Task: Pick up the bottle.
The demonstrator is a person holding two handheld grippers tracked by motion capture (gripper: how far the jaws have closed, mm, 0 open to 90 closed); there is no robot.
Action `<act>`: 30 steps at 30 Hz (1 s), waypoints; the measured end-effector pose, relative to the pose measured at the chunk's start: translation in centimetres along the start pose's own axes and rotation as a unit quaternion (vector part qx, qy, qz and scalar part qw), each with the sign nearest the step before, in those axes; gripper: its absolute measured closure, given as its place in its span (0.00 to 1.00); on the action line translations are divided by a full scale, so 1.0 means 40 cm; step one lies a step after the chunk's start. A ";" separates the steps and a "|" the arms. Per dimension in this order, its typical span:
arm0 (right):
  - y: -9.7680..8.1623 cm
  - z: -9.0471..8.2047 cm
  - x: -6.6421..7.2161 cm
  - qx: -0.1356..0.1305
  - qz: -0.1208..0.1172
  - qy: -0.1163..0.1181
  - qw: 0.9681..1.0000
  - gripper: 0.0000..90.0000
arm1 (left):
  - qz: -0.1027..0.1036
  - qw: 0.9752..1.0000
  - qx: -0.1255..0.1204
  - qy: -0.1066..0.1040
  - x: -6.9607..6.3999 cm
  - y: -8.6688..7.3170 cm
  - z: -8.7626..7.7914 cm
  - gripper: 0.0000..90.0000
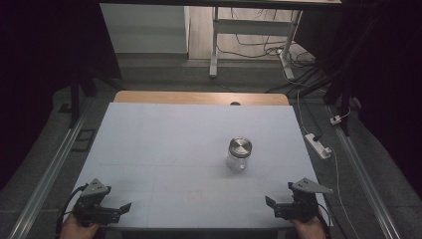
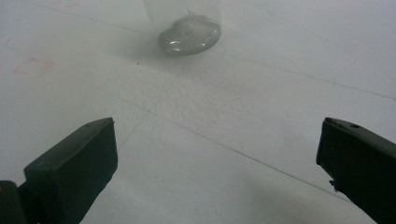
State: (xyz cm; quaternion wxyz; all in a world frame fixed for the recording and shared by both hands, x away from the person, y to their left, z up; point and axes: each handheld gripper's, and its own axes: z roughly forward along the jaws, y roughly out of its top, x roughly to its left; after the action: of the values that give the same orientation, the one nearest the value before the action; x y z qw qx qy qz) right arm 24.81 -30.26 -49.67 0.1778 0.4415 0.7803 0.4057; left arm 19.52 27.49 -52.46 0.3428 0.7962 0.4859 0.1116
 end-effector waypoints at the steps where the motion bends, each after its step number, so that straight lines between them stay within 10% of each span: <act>1: 0.000 0.000 -0.001 0.000 0.001 0.002 1.000 0.00 | -0.002 1.000 -0.001 -0.002 0.000 0.000 0.000 0.04; 30: 0.002 0.001 0.000 0.004 -0.006 0.018 1.000 0.00 | 0.004 1.000 -0.002 -0.009 0.000 0.000 -0.001 0.02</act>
State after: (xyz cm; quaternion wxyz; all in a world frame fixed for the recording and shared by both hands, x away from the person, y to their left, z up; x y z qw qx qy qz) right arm 24.89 -30.22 -49.62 0.1644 0.4302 0.7874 0.4097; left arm 19.49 27.50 -52.43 0.3486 0.7984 0.4792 0.1066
